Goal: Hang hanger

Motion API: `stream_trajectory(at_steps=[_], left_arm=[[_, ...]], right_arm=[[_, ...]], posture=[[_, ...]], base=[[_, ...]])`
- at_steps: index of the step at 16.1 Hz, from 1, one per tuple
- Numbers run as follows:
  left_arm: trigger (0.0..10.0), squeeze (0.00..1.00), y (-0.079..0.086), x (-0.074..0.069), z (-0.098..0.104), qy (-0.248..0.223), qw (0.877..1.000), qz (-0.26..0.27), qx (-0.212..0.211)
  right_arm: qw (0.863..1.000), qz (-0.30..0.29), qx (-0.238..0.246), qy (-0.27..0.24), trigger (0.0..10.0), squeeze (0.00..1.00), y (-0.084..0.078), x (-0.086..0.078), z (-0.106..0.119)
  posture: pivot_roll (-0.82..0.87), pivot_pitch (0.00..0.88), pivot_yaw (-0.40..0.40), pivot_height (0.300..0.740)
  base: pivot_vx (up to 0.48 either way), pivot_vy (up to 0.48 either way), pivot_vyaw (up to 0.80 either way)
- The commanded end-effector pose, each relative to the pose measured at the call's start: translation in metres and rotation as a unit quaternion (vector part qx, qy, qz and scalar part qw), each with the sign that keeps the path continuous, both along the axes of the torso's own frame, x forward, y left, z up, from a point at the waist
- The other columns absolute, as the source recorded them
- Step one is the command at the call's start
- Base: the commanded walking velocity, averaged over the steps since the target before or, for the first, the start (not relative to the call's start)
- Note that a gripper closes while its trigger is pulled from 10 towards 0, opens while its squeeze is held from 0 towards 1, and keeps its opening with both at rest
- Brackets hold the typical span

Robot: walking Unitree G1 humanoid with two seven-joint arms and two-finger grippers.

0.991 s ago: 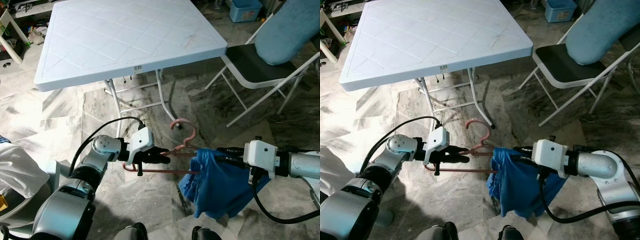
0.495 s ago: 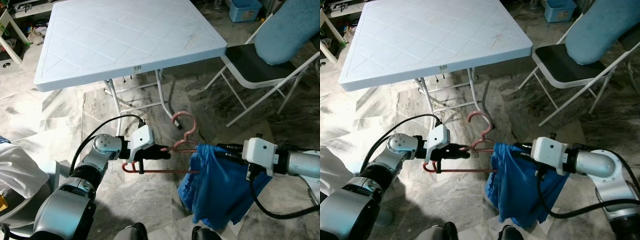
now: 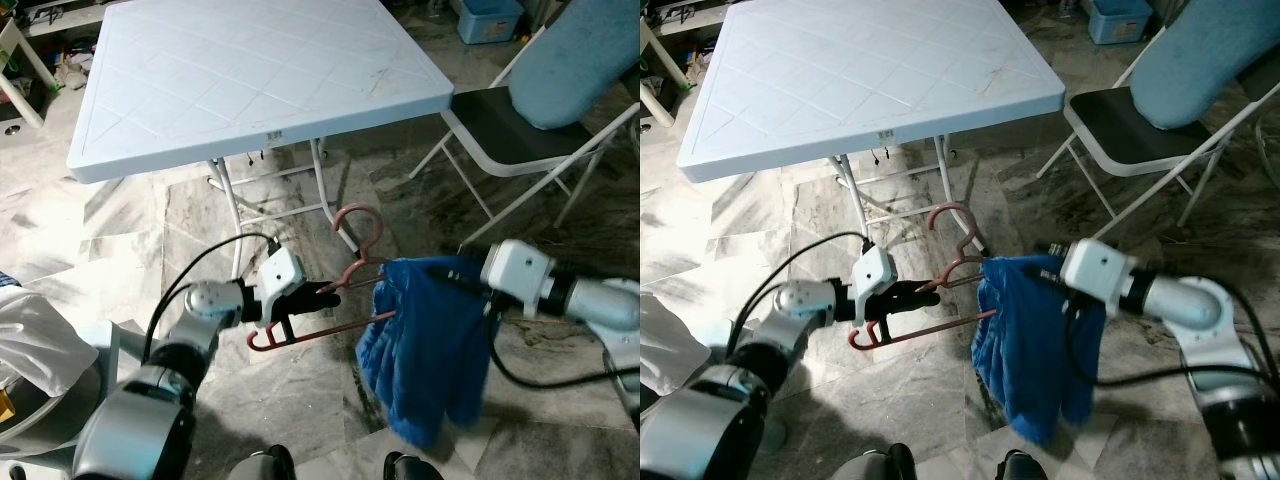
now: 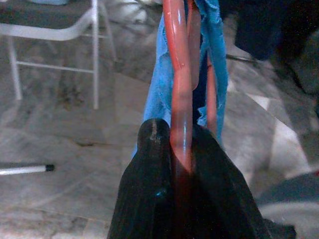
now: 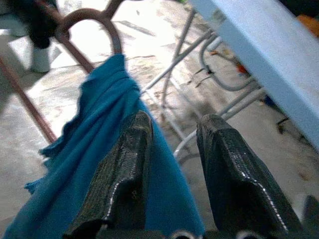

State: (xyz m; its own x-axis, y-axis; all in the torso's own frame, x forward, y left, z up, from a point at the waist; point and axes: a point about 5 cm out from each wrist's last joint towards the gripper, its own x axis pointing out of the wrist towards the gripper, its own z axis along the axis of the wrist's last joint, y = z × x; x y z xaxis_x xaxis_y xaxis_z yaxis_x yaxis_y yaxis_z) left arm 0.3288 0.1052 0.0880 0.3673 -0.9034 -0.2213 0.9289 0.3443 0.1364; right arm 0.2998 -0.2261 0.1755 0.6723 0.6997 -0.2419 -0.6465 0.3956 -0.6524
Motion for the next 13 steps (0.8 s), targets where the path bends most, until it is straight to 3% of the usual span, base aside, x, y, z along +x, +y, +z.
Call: stream_trajectory(at_steps=[1,4,6,9,13], left_arm=[[0.0,0.0,0.002,0.002,0.004,-0.023,0.999,0.024,-0.02],[0.0,0.0,0.001,0.003,0.004,-0.047,0.996,0.063,-0.034],[0.0,0.0,0.0,0.006,0.008,-0.065,0.991,0.103,-0.051],[0.0,0.0,-0.01,0.006,0.008,-0.056,0.988,0.116,-0.082],[0.0,0.0,-0.023,0.005,0.009,-0.055,0.987,0.112,-0.097]], right_arm=[[1.0,-0.01,-0.001,-0.022,10.0,1.0,-0.001,0.003,0.003],[0.998,-0.034,-0.002,-0.049,10.0,1.0,-0.005,0.01,0.008],[0.993,-0.09,0.011,-0.075,10.0,1.0,-0.01,0.017,0.009],[0.97,-0.186,0.133,-0.084,10.0,1.0,-0.006,0.019,-0.001],[0.952,-0.225,0.203,-0.045,10.0,1.0,0.013,0.01,-0.03]], posture=[[-0.2,0.174,0.079,0.74],[-0.2,0.177,0.075,0.74],[-0.2,0.18,0.075,0.74],[-0.19,0.185,0.081,0.74],[-0.19,0.185,0.098,0.74]], base=[[0.0,0.0,0.0],[0.0,0.0,0.0],[0.0,0.0,0.0],[0.0,0.0,0.0],[0.0,0.0,0.0]])
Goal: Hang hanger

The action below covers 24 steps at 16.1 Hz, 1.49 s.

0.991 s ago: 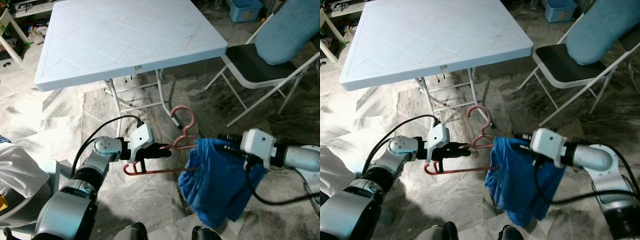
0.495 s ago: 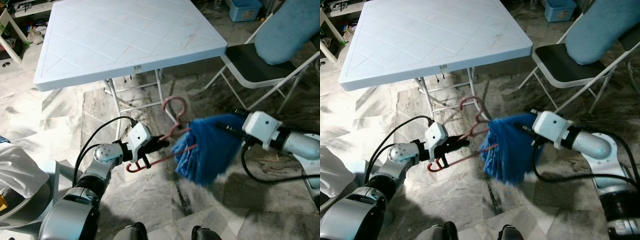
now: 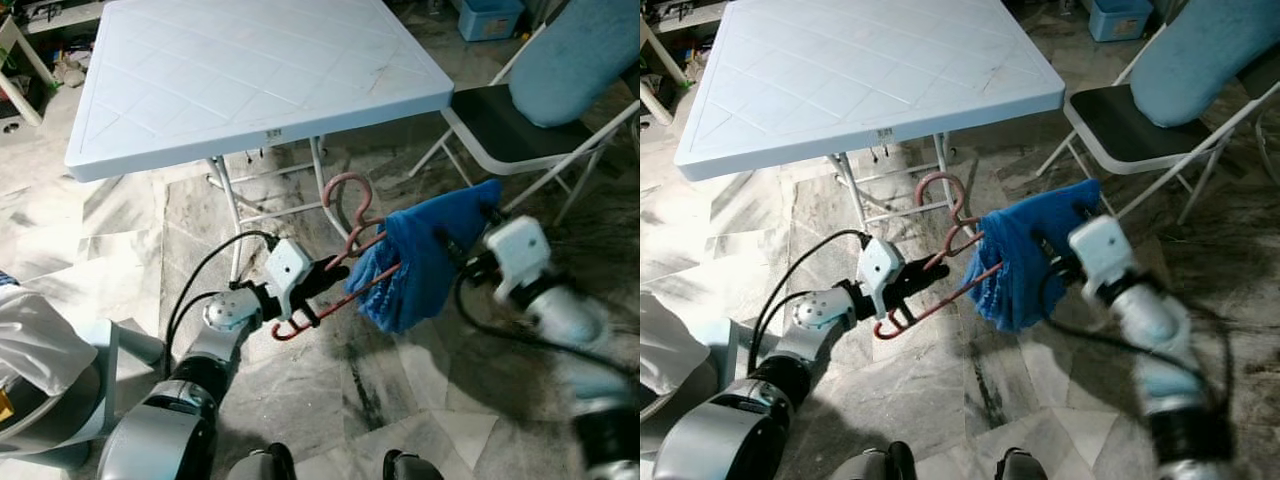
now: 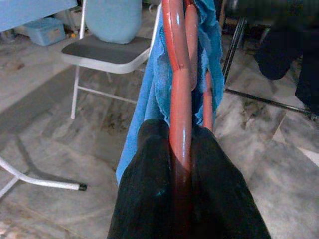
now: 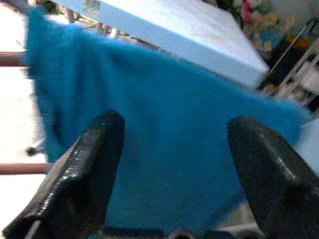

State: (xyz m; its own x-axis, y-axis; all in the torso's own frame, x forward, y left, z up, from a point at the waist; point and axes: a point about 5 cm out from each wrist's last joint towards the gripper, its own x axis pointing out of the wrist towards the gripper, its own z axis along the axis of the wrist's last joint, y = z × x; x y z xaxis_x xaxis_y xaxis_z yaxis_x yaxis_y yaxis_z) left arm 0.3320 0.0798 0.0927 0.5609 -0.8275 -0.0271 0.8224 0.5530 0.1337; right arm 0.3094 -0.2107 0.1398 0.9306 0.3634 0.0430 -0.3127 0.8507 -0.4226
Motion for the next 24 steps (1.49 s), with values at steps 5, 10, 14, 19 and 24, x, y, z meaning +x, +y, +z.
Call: stream_trajectory(at_steps=[5,10,14,19,24], left_arm=[[0.0,0.0,-0.001,0.004,0.006,-0.014,1.0,0.006,0.007],[0.0,0.0,-0.008,0.002,0.005,-0.013,1.0,0.001,0.003],[0.0,0.0,-0.008,0.003,0.007,-0.017,1.0,0.005,-0.001],[0.0,0.0,-0.015,0.001,0.013,-0.033,0.999,-0.006,-0.016],[0.0,0.0,-0.025,-0.006,0.01,-0.032,0.999,-0.028,-0.025]], right_arm=[[0.998,-0.019,0.041,0.048,10.0,1.0,0.008,-0.016,-0.02],[0.995,-0.024,0.078,0.066,10.0,1.0,0.026,-0.018,-0.027],[0.993,-0.01,0.084,0.087,10.0,0.33,0.031,-0.021,-0.033],[0.991,-0.035,0.098,0.086,10.0,0.0,0.038,-0.013,-0.035],[0.987,-0.094,0.117,0.049,0.0,0.0,0.034,0.005,-0.026]], posture=[[-0.21,0.182,0.128,0.74],[-0.2,0.184,0.125,0.74],[-0.19,0.189,0.12,0.74],[-0.19,0.189,0.116,0.74],[-0.18,0.187,0.106,0.74]], base=[[0.0,0.0,0.0],[0.0,0.0,0.0],[0.0,0.0,0.0],[0.0,0.0,0.0],[0.0,0.0,0.0]])
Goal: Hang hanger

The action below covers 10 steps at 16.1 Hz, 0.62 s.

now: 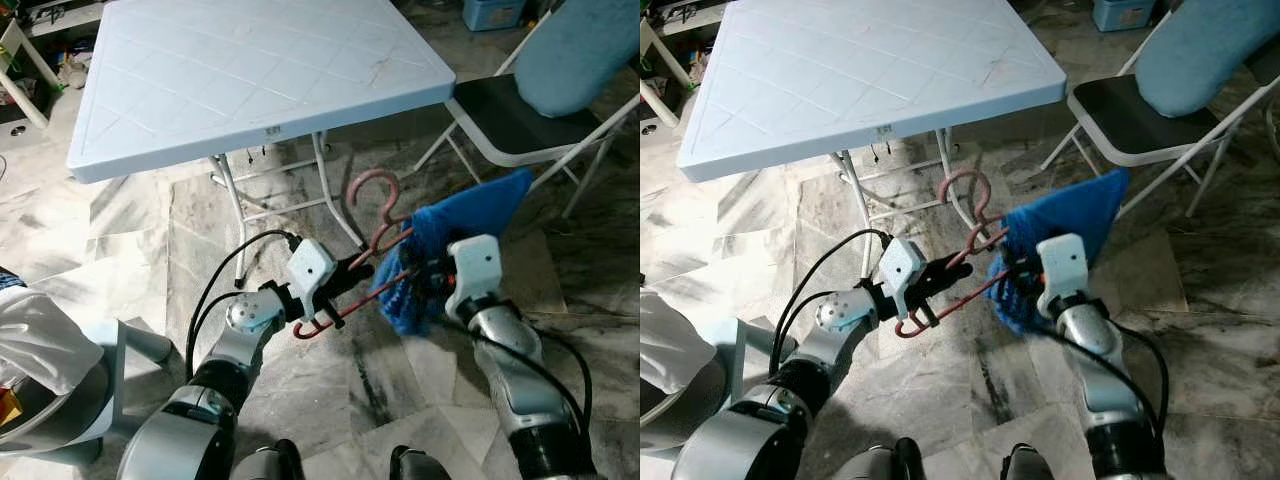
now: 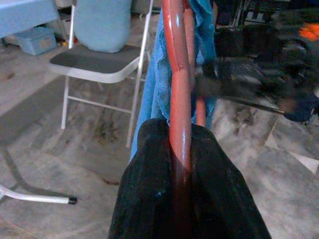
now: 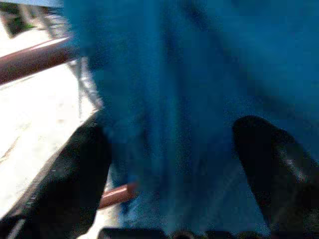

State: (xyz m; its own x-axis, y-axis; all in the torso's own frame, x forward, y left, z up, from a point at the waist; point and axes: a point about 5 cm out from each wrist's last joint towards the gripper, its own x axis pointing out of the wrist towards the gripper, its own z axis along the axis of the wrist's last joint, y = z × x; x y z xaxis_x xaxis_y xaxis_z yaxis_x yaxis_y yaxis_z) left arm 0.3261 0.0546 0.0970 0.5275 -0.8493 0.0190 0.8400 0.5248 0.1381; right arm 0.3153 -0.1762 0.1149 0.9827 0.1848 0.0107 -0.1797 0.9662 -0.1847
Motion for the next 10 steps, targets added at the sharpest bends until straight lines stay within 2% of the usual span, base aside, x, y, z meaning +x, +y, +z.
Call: stream_trajectory(at_steps=[1,5,8,10], left_arm=[[0.0,0.0,0.0,-0.001,0.004,-0.017,1.0,-0.008,-0.005],[0.0,0.0,0.006,0.0,0.003,-0.016,1.0,0.001,0.002],[0.0,0.0,0.011,0.004,0.005,-0.018,1.0,0.009,0.01],[0.0,0.0,0.01,0.005,0.007,-0.019,1.0,0.007,0.011]], right_arm=[[1.0,-0.014,0.002,-0.005,0.0,0.0,-0.003,0.002,0.001],[1.0,0.0,-0.008,-0.018,0.0,0.0,-0.012,0.001,0.005],[0.998,0.055,-0.007,-0.011,0.0,0.0,-0.016,-0.009,0.006],[0.996,0.087,-0.01,-0.005,9.5,0.0,-0.015,-0.014,0.005]], posture=[[-0.18,0.187,0.106,0.74],[-0.18,0.188,0.105,0.74],[-0.18,0.188,0.105,0.74],[-0.19,0.19,0.114,0.74]], base=[[0.0,0.0,0.0],[0.0,0.0,0.0],[0.0,0.0,0.0],[0.0,0.0,0.0]])
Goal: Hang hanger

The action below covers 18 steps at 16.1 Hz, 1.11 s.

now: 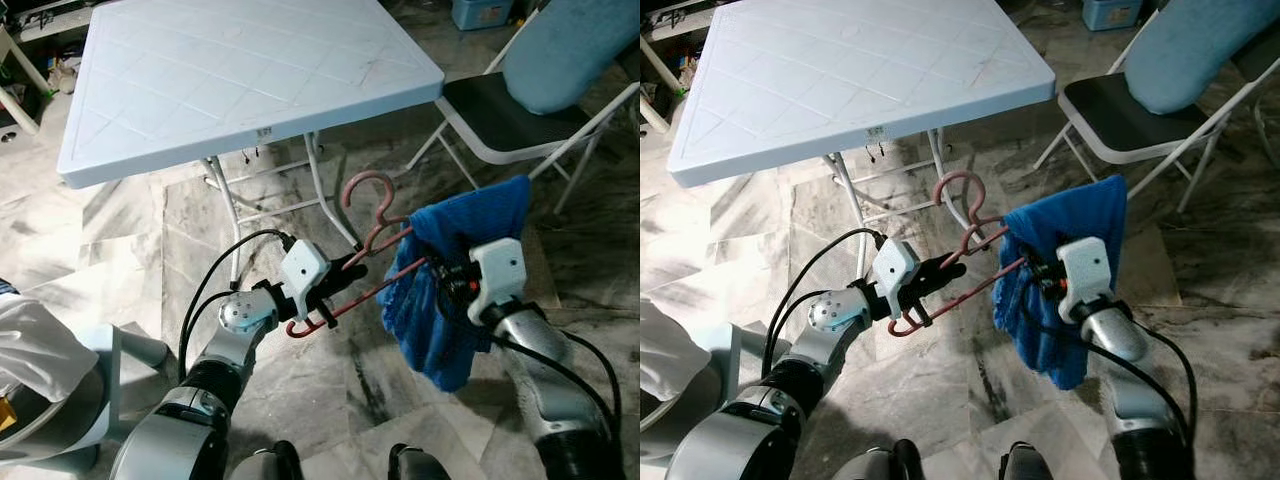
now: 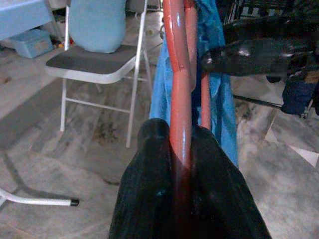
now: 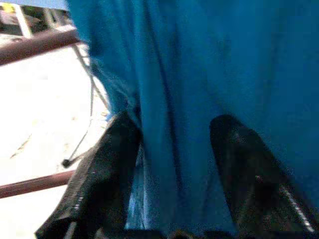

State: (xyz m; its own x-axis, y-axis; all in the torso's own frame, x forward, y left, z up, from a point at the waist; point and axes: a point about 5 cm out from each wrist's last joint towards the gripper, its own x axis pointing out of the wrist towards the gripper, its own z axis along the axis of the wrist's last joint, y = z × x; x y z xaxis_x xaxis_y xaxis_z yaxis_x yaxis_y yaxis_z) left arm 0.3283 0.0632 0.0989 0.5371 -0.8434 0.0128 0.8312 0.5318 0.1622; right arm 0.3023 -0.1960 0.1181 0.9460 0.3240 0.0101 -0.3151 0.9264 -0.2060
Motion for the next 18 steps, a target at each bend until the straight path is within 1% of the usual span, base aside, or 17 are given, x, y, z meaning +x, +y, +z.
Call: stream_trajectory(at_steps=[1,2,3,5,6,7,10,13,15,18], left_arm=[[0.0,0.0,0.0,0.003,0.005,-0.01,1.0,0.0,0.002],[0.0,0.0,-0.001,0.002,0.006,-0.011,1.0,-0.004,0.001],[0.0,0.0,-0.004,0.001,0.006,-0.012,1.0,-0.012,-0.001],[0.0,0.0,-0.006,0.0,0.006,-0.013,1.0,-0.019,-0.004],[0.0,0.0,-0.007,-0.001,0.006,-0.013,1.0,-0.024,-0.006],[0.0,0.0,-0.008,-0.002,0.006,-0.013,1.0,-0.025,-0.006],[0.0,0.0,-0.009,-0.004,0.004,-0.013,0.999,-0.034,-0.006],[0.0,0.0,-0.004,-0.005,0.001,-0.016,0.999,-0.029,0.007],[0.0,0.0,0.007,-0.001,-0.005,-0.007,1.0,0.009,0.029],[0.0,0.0,0.015,0.0,-0.013,0.002,0.997,0.035,0.066]], right_arm=[[1.0,0.017,0.0,-0.002,9.5,0.0,0.004,-0.002,0.002],[1.0,0.004,0.002,0.001,1.5,0.0,0.0,-0.001,0.001],[1.0,-0.014,0.002,0.002,0.0,0.0,-0.004,0.001,0.0],[1.0,-0.029,0.006,0.006,0.0,0.0,-0.005,0.003,-0.002],[1.0,-0.027,0.008,0.006,0.6,0.0,-0.001,0.005,-0.002],[1.0,-0.027,0.009,0.006,0.0,0.0,0.001,0.006,-0.003],[0.999,-0.036,0.005,0.003,0.0,0.0,0.004,0.012,-0.002],[0.998,-0.058,0.0,-0.01,0.0,0.0,-0.005,0.013,0.002],[0.996,-0.087,0.009,-0.033,0.0,0.0,-0.02,0.012,0.014],[0.993,-0.101,0.019,-0.052,0.0,0.0,-0.028,0.009,0.026]], posture=[[-0.19,0.19,0.114,0.74],[-0.2,0.191,0.117,0.74],[-0.2,0.191,0.117,0.74],[-0.2,0.188,0.118,0.74],[-0.2,0.188,0.118,0.74],[-0.2,0.188,0.118,0.74],[-0.18,0.186,0.112,0.74],[-0.18,0.183,0.109,0.74],[-0.18,0.181,0.112,0.74],[-0.18,0.181,0.114,0.74]], base=[[0.0,0.0,0.0],[0.0,0.0,0.0],[0.0,0.0,0.0],[0.0,0.0,0.0],[0.0,0.0,0.0],[0.0,0.0,0.0],[0.0,0.0,0.0],[0.0,0.0,0.0],[0.0,0.0,0.0],[0.0,0.0,0.0]])
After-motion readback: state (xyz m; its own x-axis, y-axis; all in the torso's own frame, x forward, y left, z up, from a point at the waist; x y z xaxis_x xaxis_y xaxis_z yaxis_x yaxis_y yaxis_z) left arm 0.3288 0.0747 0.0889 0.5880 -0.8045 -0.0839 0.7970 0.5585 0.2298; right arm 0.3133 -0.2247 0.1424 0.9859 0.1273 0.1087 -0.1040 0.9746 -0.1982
